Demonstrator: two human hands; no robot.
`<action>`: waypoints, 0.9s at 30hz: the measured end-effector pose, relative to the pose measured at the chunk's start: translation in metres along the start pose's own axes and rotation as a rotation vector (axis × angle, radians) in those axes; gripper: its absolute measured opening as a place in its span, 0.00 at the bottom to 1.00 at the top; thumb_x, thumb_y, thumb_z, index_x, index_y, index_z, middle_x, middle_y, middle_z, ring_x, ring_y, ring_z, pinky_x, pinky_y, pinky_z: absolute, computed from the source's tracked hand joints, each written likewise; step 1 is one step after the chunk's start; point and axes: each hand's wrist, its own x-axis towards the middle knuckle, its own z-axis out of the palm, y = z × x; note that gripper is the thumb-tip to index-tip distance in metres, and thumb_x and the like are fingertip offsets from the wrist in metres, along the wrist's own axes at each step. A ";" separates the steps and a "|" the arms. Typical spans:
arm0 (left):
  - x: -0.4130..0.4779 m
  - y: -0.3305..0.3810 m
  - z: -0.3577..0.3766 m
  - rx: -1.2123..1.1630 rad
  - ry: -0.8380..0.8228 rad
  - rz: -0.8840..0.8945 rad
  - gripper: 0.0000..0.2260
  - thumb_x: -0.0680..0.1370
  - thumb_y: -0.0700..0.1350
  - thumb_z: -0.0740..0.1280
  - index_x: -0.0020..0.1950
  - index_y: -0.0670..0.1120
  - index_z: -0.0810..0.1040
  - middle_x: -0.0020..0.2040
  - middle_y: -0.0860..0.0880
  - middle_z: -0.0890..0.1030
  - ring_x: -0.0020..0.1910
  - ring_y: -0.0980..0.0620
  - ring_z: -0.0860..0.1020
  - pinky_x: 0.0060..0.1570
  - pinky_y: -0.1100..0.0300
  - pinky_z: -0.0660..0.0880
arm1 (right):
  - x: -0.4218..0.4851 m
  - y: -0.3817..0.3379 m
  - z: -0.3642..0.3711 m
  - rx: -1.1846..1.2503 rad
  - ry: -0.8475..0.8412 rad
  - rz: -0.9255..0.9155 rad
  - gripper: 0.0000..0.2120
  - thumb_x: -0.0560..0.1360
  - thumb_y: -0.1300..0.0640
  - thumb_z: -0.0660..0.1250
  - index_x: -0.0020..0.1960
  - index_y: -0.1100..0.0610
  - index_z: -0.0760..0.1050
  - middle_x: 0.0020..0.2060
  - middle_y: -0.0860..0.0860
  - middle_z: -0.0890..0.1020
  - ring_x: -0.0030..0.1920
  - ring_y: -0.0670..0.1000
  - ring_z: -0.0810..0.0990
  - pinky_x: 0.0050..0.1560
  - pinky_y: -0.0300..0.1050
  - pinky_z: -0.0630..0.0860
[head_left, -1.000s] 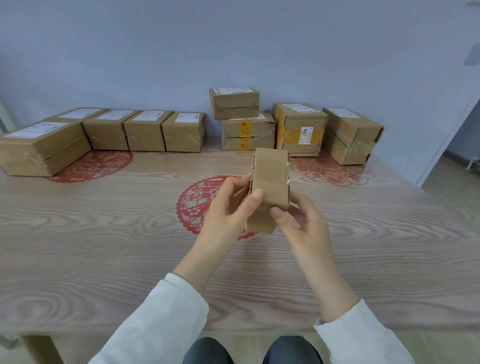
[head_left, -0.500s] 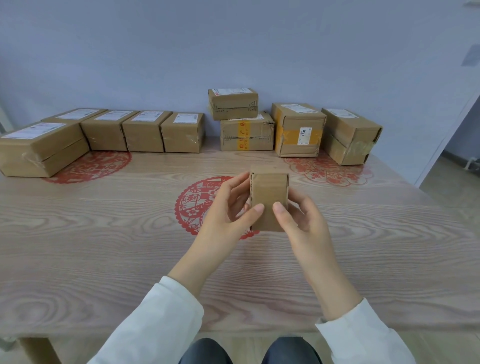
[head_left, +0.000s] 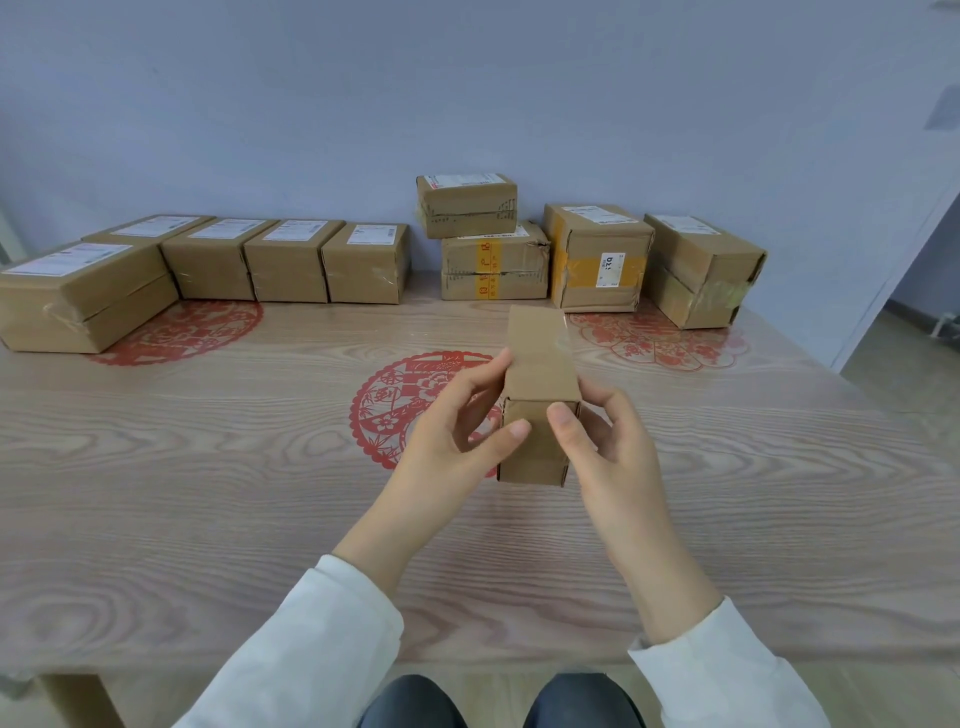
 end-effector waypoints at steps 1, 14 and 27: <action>0.001 0.001 0.001 -0.012 0.025 -0.002 0.23 0.73 0.46 0.69 0.67 0.54 0.68 0.65 0.59 0.76 0.67 0.58 0.72 0.67 0.51 0.71 | 0.000 0.000 0.000 -0.027 -0.009 -0.008 0.15 0.70 0.46 0.70 0.54 0.48 0.72 0.60 0.56 0.77 0.61 0.46 0.77 0.59 0.38 0.75; 0.001 -0.005 0.000 -0.113 -0.015 -0.030 0.17 0.74 0.43 0.69 0.61 0.47 0.70 0.63 0.57 0.77 0.67 0.57 0.73 0.64 0.59 0.72 | 0.001 0.003 0.003 0.074 0.032 -0.023 0.14 0.68 0.53 0.68 0.53 0.53 0.74 0.61 0.54 0.78 0.63 0.47 0.76 0.65 0.49 0.72; 0.004 -0.005 0.004 -0.078 0.097 -0.081 0.29 0.73 0.45 0.70 0.72 0.51 0.63 0.67 0.53 0.74 0.66 0.57 0.73 0.64 0.58 0.72 | 0.000 0.007 0.001 0.150 -0.038 0.039 0.17 0.73 0.65 0.70 0.58 0.53 0.71 0.65 0.52 0.76 0.63 0.42 0.76 0.65 0.44 0.72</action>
